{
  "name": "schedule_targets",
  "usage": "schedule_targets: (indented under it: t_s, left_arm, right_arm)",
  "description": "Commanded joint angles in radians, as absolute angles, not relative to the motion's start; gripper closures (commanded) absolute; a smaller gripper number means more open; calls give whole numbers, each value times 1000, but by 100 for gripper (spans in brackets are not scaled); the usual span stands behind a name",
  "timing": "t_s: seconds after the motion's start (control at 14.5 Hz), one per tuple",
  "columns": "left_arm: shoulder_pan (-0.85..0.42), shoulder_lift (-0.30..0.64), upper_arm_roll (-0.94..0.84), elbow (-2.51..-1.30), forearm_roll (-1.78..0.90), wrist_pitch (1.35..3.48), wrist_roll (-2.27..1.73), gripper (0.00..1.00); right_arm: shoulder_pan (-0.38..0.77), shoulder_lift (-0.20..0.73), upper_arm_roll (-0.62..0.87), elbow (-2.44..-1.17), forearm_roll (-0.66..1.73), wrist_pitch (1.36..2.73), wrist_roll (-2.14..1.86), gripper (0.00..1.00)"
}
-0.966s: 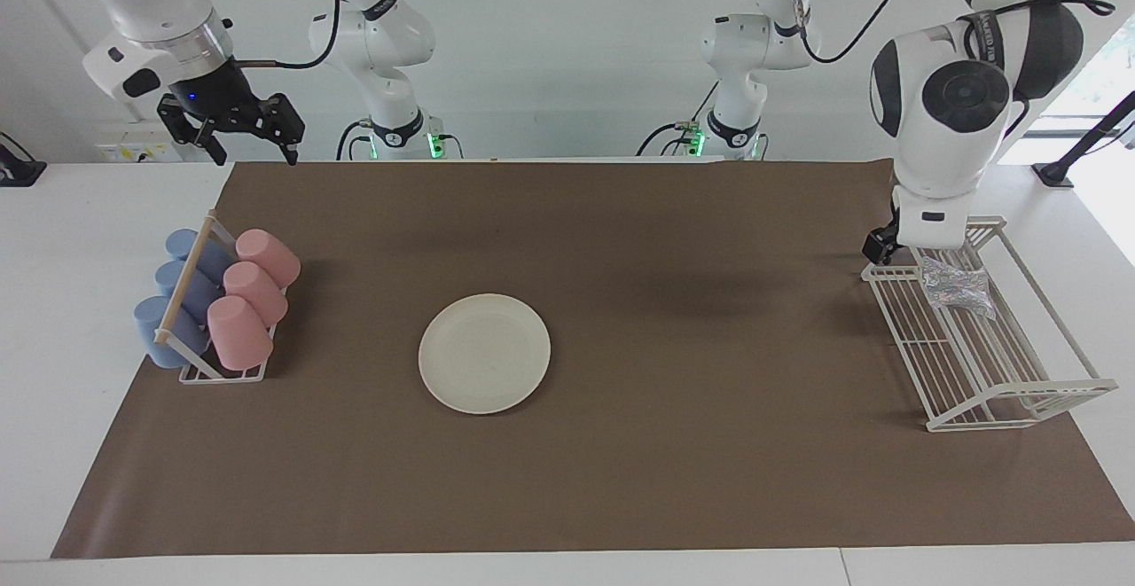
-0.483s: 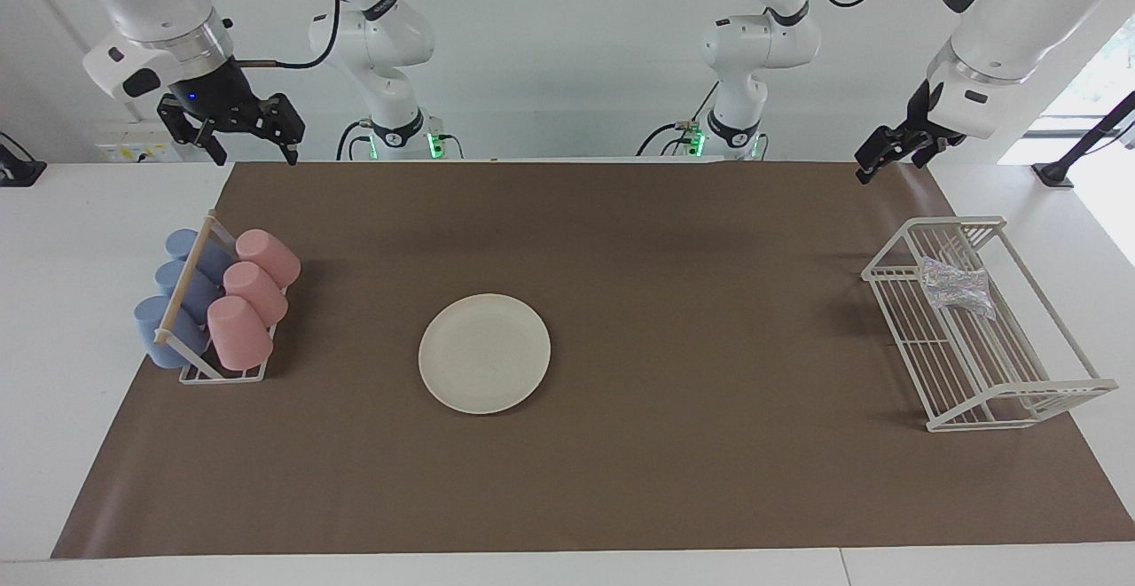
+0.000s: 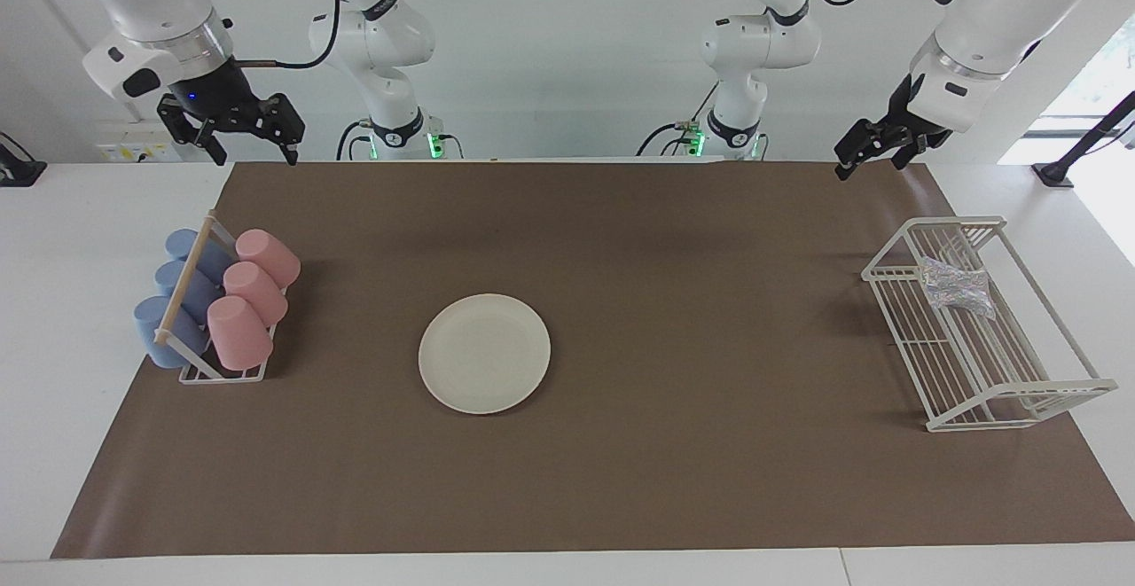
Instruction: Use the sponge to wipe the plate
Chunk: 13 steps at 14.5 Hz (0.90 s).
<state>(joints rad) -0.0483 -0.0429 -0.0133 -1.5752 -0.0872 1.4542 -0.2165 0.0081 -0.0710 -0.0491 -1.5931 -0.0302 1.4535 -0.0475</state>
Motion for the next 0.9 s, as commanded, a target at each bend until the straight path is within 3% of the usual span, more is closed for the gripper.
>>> schedule_targets:
  t_s: [0.0, 0.83]
  left_arm:
    - [-69, -26, 28, -1546, -111, 1495, -190, 0]
    - [-60, -35, -2, -1603, -25, 1523, -138, 0]
  right_arm:
    - [5, -81, -44, -1598, -44, 1460, -58, 0]
    - [3, -83, -44, -1601, -44, 1456, -58, 0]
